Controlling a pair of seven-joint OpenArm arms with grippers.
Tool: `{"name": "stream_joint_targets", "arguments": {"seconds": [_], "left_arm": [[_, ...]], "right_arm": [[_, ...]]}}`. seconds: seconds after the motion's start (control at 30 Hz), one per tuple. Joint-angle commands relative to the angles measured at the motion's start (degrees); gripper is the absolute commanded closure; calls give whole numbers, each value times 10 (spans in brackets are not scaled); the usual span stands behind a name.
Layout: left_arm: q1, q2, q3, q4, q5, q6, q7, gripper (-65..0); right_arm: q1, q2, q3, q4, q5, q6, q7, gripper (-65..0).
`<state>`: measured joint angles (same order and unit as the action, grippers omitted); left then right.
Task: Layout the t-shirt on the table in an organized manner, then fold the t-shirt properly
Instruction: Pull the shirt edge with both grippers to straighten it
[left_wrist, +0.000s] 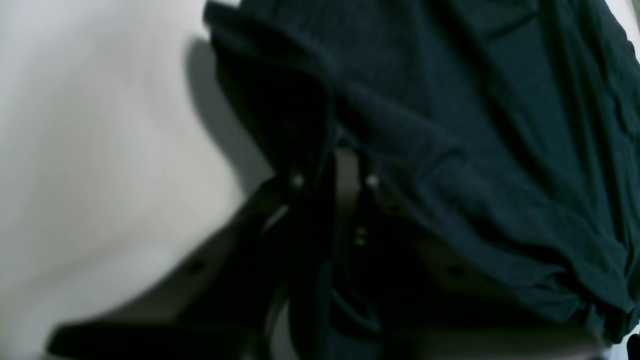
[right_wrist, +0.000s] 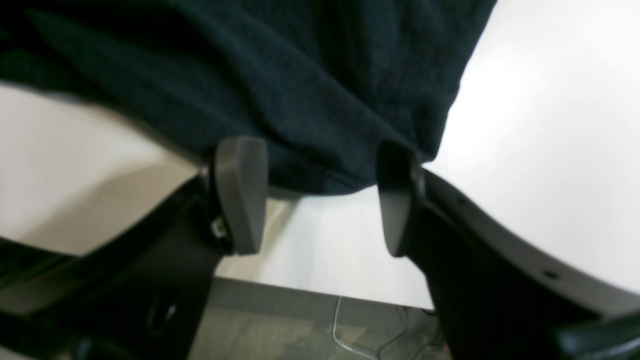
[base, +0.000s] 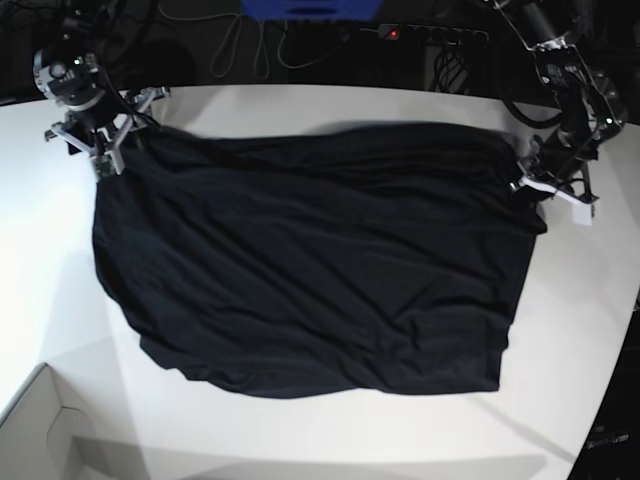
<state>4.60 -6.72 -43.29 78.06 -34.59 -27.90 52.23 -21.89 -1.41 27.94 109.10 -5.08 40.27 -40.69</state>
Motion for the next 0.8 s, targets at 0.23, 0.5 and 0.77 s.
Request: {"name": "stream_joint_targets", "arguments": {"seconds": [0.23, 0.5, 0.77], "left_arm": [[-3, -19, -3, 31, -12, -5, -2, -3], [-5, -25, -3, 29, -12, -5, -3, -3], [-6, -26, -3, 29, -12, -5, -5, -3]], "right_arm": [[-9, 4, -33, 9, 6, -3, 9, -355], [6, 2, -43, -7, 5, -3, 10, -355], [12, 2, -43, -32, 6, -3, 10, -352]]}}
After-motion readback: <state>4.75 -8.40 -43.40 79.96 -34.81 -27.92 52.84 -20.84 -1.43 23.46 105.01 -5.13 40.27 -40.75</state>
